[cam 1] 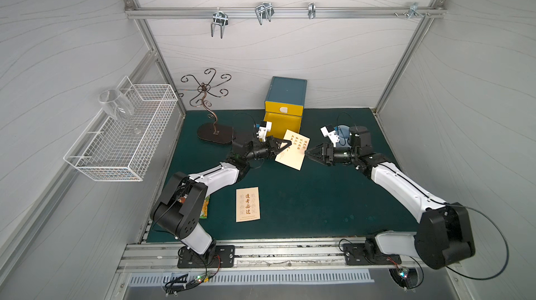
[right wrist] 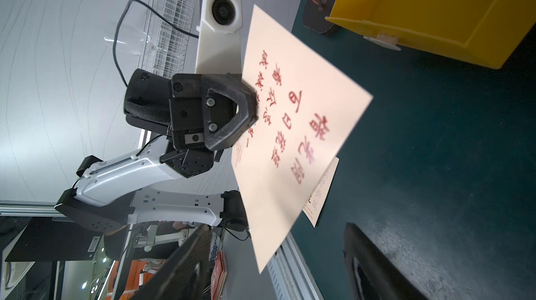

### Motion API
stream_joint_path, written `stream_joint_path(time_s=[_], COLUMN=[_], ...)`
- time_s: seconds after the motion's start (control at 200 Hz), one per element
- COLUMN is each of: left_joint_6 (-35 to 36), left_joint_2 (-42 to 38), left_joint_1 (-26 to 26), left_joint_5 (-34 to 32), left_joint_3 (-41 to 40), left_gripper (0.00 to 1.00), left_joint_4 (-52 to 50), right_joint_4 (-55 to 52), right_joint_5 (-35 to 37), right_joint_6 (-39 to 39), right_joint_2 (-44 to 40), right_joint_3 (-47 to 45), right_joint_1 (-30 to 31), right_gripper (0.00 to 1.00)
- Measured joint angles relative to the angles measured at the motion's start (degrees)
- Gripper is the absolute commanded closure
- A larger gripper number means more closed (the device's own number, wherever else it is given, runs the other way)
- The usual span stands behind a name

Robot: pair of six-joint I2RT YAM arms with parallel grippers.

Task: Take the postcards out of the drawer
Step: Place the postcard at the center of the board.

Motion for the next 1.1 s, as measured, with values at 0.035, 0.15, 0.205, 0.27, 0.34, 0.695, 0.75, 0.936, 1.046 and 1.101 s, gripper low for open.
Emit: stream_joint_path(time_s=[0.035,0.15,0.205,0.27,0.34,0.695,0.75,0.936,1.046,1.101], left_joint_6=[-0.9,-3.8,-5.3,-6.5,-7.3,-7.7,-7.7,-6.9,-6.6,-6.6], left_joint_2=[0.0,0.4,0.9,1.3,1.4,0.4,0.0,-1.5,-1.5,-1.5], left_joint_1=[-0.3,-1.2,-1.5,-1.7,-2.1,-4.9,-5.1,-5.4,-5.4,-5.4], left_joint_5=[-0.3,-0.9,-1.2,-1.6,-2.0,-3.3,-3.3,-4.2,-4.4,-4.5], left_joint_3=[-0.3,-0.9,-0.9,-1.0,-1.2,-5.2,-5.8,-6.5,-6.7,-6.9], left_gripper=[1.0,1.0,1.0,1.0,1.0,1.0,1.0,1.0,1.0,0.96], left_joint_4=[1.6,7.5,10.3,12.4,13.5,14.6,14.5,13.6,13.4,13.4], right_joint_4=[1.2,4.7,6.3,8.5,10.9,22.8,24.5,29.3,30.8,31.0], right_joint_5=[0.3,1.3,1.9,2.5,3.1,5.0,5.1,5.0,4.9,4.8], right_joint_6=[0.6,2.8,3.6,4.8,6.3,13.2,14.2,17.2,18.1,18.4], right_joint_2=[0.0,0.0,0.0,0.0,-0.1,-2.4,-2.4,-2.3,-2.1,-2.0], right_joint_3=[-0.4,-1.6,-2.1,-3.0,-4.2,-8.5,-9.0,-10.0,-10.0,-10.0], right_joint_1=[0.7,2.3,2.7,2.9,3.0,3.0,3.0,3.1,3.2,3.3], right_gripper=[0.31,0.36,0.4,0.44,0.47,0.67,0.71,0.89,1.0,1.0])
